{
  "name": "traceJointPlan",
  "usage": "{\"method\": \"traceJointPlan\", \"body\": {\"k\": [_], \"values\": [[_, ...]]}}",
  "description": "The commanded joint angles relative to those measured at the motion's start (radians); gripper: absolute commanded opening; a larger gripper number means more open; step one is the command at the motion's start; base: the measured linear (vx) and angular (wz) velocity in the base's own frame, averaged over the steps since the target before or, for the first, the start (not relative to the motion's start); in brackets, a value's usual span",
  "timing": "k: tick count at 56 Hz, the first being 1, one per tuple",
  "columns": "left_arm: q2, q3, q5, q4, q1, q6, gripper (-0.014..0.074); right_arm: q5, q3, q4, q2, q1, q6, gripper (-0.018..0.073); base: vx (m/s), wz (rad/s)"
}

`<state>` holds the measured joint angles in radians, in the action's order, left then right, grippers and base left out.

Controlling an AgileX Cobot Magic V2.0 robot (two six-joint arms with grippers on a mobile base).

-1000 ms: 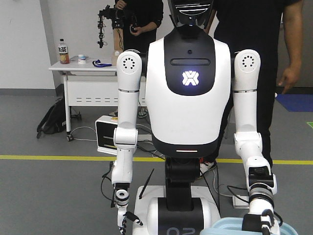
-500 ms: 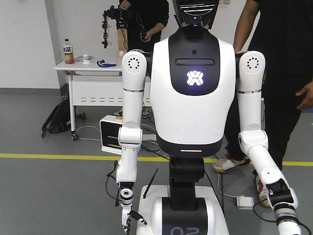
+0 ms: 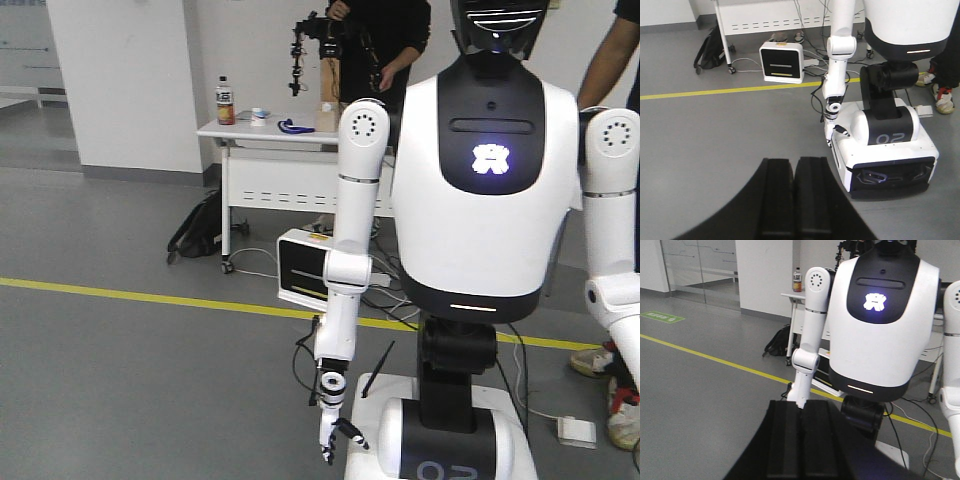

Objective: Pick snacks and fruit into basket

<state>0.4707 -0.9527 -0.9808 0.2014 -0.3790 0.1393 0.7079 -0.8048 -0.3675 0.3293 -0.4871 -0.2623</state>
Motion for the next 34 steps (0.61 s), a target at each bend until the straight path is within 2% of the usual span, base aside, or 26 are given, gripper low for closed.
{"method": "traceJointPlan", "body": {"k": [1, 34], "values": [[0.012, -0.023, 0.075, 0.010, 0.001, 0.006, -0.0004, -0.080, -0.030, -0.023, 0.011, 0.000, 0.010, -0.0007, -0.08, 0.40], [0.012, -0.023, 0.075, 0.010, 0.001, 0.006, -0.0004, -0.080, -0.030, -0.023, 0.011, 0.000, 0.010, -0.0007, -0.10, 0.52]]}}
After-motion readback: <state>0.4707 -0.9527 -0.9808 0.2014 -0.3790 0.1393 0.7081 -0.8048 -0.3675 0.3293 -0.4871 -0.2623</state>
